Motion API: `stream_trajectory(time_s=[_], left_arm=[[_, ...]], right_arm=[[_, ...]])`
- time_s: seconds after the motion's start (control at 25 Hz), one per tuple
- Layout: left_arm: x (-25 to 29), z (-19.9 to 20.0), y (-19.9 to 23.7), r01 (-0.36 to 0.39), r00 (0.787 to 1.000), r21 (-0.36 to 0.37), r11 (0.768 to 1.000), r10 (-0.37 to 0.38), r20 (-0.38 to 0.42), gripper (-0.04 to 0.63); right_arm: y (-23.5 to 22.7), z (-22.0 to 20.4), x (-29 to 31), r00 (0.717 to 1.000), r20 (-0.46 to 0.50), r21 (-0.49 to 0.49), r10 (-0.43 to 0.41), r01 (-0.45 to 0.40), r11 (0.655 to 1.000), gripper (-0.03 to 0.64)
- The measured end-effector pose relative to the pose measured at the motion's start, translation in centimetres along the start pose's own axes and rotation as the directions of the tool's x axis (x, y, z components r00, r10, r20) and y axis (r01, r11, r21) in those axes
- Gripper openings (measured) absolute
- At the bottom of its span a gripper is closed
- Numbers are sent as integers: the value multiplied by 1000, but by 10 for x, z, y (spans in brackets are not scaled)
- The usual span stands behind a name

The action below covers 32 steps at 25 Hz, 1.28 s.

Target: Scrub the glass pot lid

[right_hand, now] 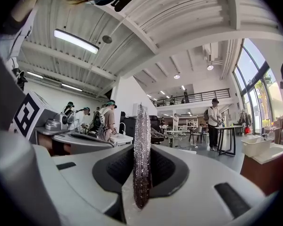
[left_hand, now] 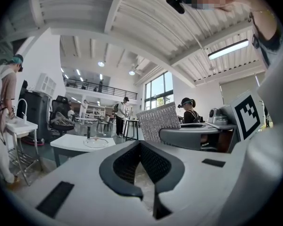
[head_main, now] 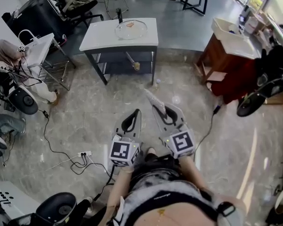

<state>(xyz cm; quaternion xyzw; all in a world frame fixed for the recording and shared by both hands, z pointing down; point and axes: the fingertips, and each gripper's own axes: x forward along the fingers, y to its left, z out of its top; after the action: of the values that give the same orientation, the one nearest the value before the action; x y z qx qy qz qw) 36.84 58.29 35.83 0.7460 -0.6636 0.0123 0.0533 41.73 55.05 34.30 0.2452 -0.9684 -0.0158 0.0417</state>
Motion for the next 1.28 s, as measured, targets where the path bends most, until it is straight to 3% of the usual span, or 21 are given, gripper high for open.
stream_trajectory(time_s=[0.4, 0.96, 1.28], left_arm=[[33, 1, 40, 27, 1000, -35, 999, -27, 3, 0], [98, 19, 145, 144, 990, 6, 990, -144, -13, 0], [110, 22, 197, 156, 987, 37, 987, -155, -37, 0]], right_arm=[[-14, -7, 46, 999, -4, 29, -37, 37, 999, 74], [-20, 4, 175, 998, -16, 14, -59, 60, 998, 75], [-13, 5, 232, 997, -14, 28, -77, 77, 997, 74]])
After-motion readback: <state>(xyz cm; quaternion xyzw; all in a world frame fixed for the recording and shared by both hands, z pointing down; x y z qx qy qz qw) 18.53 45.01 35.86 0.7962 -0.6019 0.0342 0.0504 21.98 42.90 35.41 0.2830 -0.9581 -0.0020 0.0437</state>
